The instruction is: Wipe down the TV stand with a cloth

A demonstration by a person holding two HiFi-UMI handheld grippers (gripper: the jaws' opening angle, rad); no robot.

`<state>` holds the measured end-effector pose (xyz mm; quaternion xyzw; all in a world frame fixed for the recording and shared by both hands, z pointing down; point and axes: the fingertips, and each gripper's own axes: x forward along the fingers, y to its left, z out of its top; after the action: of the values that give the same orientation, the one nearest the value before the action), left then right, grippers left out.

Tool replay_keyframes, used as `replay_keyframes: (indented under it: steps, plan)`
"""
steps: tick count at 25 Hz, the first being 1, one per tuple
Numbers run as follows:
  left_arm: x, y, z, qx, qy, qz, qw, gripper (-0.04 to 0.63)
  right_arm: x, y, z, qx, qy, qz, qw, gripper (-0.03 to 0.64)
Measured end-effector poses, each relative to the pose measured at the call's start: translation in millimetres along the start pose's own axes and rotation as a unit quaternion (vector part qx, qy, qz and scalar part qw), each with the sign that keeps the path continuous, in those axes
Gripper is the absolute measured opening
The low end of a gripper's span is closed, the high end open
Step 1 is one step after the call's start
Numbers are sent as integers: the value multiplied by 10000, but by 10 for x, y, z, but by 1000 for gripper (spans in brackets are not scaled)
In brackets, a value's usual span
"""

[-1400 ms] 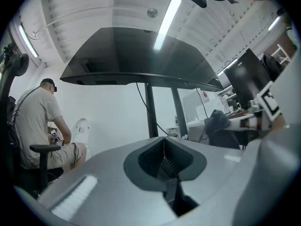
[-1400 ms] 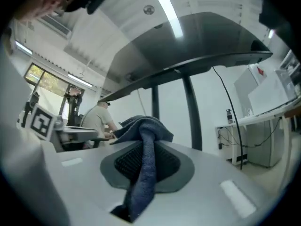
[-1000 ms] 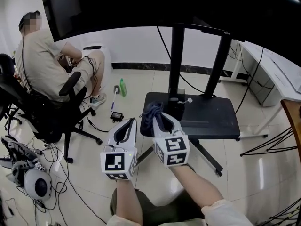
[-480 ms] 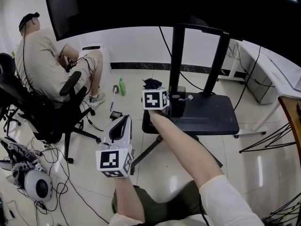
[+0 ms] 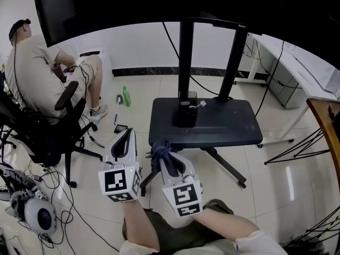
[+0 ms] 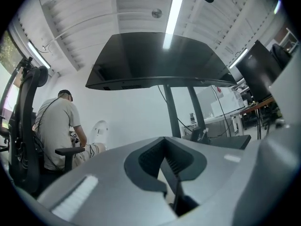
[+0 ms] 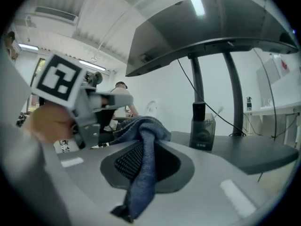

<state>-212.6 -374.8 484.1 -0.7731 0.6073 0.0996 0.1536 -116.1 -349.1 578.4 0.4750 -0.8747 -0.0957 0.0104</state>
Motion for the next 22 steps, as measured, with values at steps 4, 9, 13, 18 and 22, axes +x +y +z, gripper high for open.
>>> replay_keyframes:
  steps: [4,9,13,18,22]
  plan:
    - [71,-267,2,43,-15,-274,9996,160,-569,-113,215,227,-341,-144,9991,58]
    - [93,-540,44,166,4,-510,9986,160,-495,-1538,340,758,-445,-1017,9909,58]
    - [56,-604,121,226,-23,-482,9986,160,314,-2489,-307,1218,745,-1181,9827,58]
    - [72,-666,62,216,139,-490,9985,160,1267,-3015,-701,1088,1662,-1334,9710,58]
    - [90,-665,22,261,207,-486,9983,160,1336,-2974,-707,1144,1844,-1381,9663,58]
